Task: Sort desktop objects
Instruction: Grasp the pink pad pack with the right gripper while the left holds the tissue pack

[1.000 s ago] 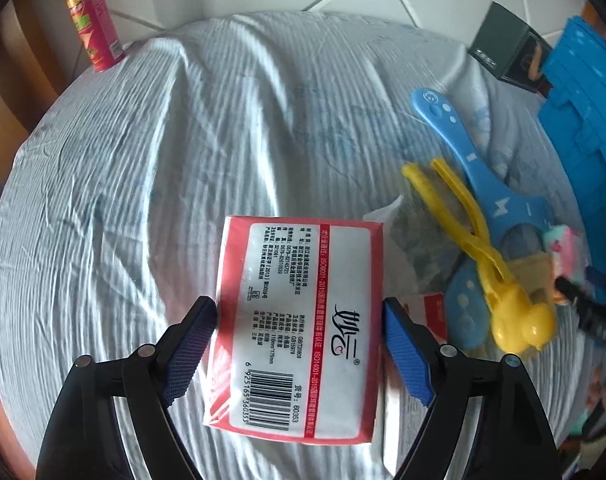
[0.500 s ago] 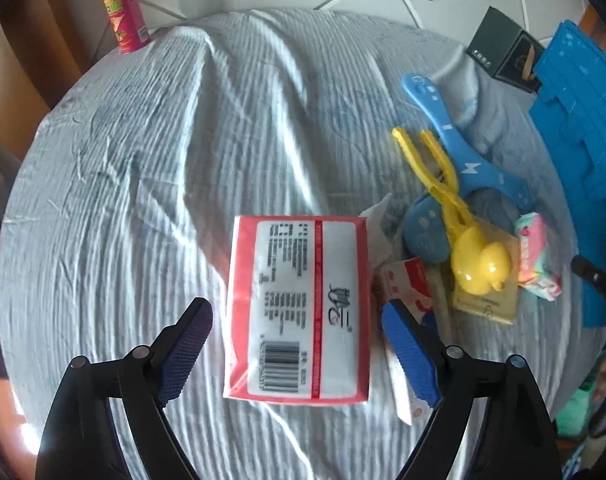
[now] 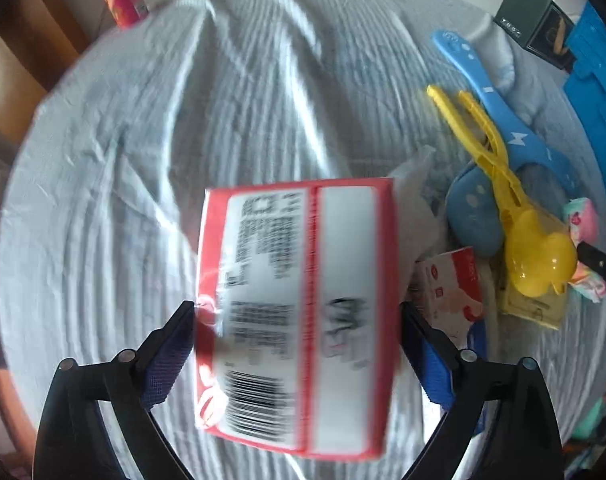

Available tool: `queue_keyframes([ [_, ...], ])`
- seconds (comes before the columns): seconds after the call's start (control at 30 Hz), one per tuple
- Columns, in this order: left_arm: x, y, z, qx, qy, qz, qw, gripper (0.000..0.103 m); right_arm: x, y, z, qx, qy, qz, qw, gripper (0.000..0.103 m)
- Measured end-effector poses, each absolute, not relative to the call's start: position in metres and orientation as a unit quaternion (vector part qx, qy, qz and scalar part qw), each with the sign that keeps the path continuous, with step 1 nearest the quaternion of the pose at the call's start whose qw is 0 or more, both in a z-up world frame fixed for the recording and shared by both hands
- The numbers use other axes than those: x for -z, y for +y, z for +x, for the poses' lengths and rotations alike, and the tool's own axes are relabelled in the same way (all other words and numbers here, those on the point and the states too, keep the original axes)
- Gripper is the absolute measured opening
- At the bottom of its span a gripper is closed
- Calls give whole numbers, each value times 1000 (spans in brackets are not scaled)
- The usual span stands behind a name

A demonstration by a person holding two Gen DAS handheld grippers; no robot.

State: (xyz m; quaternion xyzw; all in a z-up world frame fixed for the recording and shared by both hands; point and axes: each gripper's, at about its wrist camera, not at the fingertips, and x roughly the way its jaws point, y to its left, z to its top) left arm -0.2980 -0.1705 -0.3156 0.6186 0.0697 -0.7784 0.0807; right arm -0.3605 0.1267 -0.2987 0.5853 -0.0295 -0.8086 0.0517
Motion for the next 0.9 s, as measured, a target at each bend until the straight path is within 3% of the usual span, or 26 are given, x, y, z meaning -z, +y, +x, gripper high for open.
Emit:
queue_keyframes([
  [0.07, 323, -172, -298, 773, 79, 624, 81, 97, 302, 126, -360, 807, -26, 587, 56, 102],
  [0.17, 319, -171, -295, 782, 87, 612, 79, 85, 307, 125, -360, 805, -22, 590, 61, 102],
  [0.3, 305, -166, -287, 796, 85, 593, 85, 84, 313, 124, -359, 802, -16, 593, 69, 102],
  [0.33, 301, -165, -284, 800, 83, 588, 87, 84, 315, 124, -359, 801, -14, 594, 71, 98],
  [0.37, 296, -164, -282, 803, 82, 583, 89, 84, 314, 123, -357, 802, -12, 592, 73, 81],
  [0.4, 291, -162, -280, 807, 80, 578, 91, 84, 312, 122, -356, 804, -9, 590, 75, 79],
  [0.9, 224, -148, -272, 846, 63, 524, 68, 84, 234, 109, -325, 843, 37, 525, 110, 72],
])
